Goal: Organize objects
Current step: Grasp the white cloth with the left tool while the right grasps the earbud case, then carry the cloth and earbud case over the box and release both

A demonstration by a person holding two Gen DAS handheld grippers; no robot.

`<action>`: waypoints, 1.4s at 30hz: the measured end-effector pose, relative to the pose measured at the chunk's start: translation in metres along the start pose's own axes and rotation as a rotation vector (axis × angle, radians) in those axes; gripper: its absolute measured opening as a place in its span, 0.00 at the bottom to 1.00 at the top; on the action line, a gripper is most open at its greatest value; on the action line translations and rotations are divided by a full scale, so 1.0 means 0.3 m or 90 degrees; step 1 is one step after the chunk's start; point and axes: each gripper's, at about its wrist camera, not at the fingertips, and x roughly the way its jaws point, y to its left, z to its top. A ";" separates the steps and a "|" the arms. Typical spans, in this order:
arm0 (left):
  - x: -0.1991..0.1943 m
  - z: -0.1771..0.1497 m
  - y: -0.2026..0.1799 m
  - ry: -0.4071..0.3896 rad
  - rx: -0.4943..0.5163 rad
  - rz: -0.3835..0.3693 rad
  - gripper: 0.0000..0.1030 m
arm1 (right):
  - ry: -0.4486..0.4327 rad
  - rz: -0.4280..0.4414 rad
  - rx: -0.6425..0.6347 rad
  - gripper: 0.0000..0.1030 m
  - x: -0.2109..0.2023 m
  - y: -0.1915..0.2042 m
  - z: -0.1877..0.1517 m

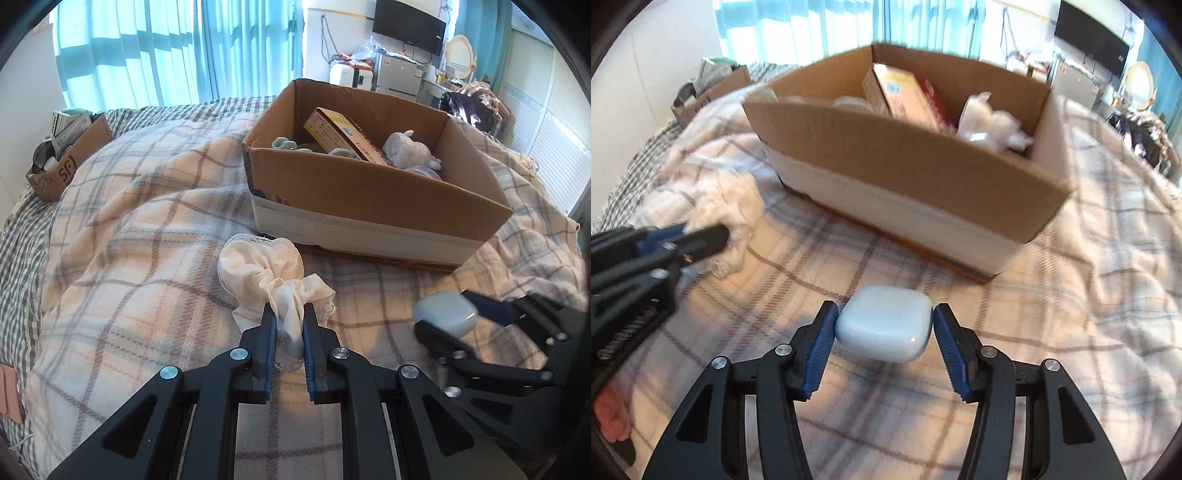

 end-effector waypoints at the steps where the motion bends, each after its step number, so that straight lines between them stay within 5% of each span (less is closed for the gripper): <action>1: -0.004 -0.003 -0.005 -0.001 0.003 0.002 0.12 | -0.009 -0.001 0.000 0.52 -0.022 0.000 -0.006; 14: -0.092 -0.046 -0.041 -0.008 0.010 0.003 0.12 | -0.073 0.016 0.025 0.52 -0.184 0.019 -0.043; 22: -0.155 -0.010 -0.042 -0.024 -0.002 -0.035 0.12 | -0.118 0.020 0.019 0.51 -0.288 0.015 -0.021; 33: -0.259 0.196 -0.072 -0.094 0.044 -0.060 0.12 | -0.197 -0.011 -0.007 0.51 -0.432 -0.048 0.163; 42: -0.194 0.455 -0.099 -0.129 0.058 -0.068 0.12 | -0.220 -0.014 -0.002 0.49 -0.401 -0.148 0.405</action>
